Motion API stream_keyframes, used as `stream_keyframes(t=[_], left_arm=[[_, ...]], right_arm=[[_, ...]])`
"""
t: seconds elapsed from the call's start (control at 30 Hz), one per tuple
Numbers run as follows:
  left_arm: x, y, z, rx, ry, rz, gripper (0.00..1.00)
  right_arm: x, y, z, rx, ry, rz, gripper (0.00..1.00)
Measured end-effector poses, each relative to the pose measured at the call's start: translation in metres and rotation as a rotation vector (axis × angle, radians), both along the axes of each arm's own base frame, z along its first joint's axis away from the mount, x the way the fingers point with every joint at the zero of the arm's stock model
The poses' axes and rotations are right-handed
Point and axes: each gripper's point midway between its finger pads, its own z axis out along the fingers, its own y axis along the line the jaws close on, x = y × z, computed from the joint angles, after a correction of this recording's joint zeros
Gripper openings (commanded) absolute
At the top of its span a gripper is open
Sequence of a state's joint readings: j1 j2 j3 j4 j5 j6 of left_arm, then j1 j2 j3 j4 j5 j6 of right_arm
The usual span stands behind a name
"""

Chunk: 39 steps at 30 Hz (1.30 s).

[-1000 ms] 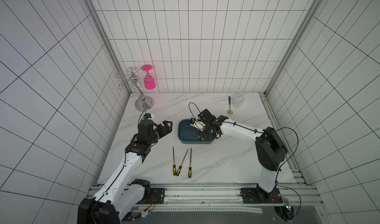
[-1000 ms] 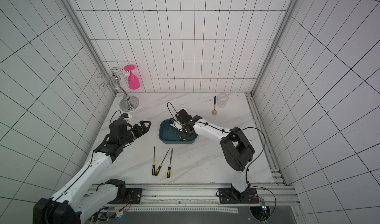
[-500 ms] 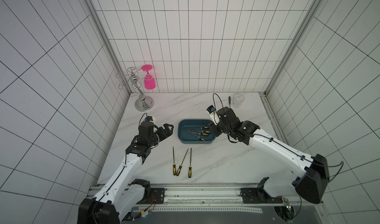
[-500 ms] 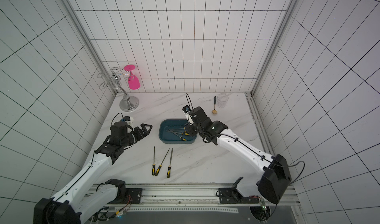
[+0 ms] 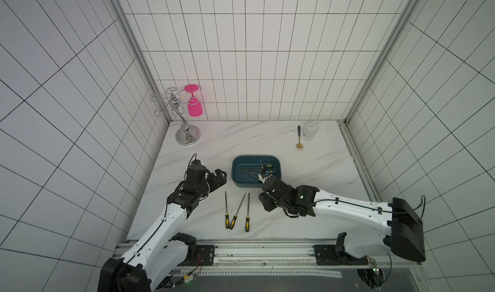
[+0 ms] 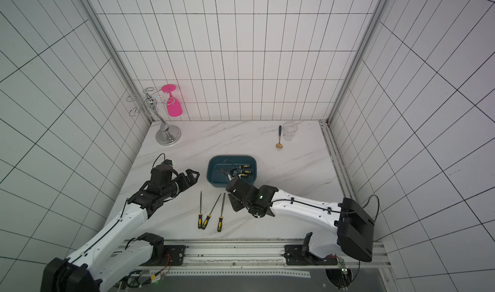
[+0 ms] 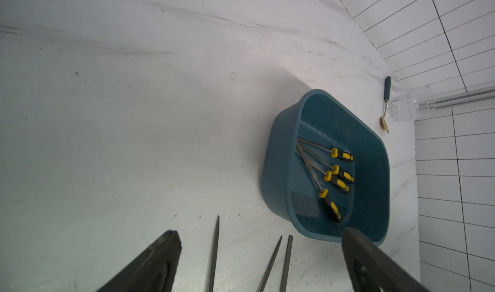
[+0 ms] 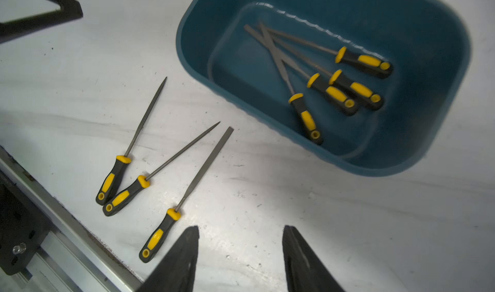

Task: Put the file tool into the storage box
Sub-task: Place the file tool in the storage box, then pick up the file tool from the center of the board.

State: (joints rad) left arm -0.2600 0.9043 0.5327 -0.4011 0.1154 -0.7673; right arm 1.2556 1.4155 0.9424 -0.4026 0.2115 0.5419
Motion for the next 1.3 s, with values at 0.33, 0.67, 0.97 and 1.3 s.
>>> stream_keyframes(t=[0.33,0.67,0.97,1.3], left_arm=[[-0.004,0.029,0.015,0.052,-0.072,0.099,0.98],[-0.014,0.032,-0.017,0.08,0.026,0.096,0.98],[-0.014,0.032,-0.017,0.08,0.028,0.096,0.98],[-0.014,0.032,-0.017,0.081,0.028,0.095,0.98]], right_arm=[[-0.031,0.017,-0.076,-0.255,0.046,0.029,0.5],[-0.041,0.038,-0.073,-0.252,0.053,0.055,0.5],[-0.054,0.045,-0.085,-0.27,0.082,0.075,0.51],[-0.058,0.05,-0.086,-0.263,0.099,0.075,0.51]])
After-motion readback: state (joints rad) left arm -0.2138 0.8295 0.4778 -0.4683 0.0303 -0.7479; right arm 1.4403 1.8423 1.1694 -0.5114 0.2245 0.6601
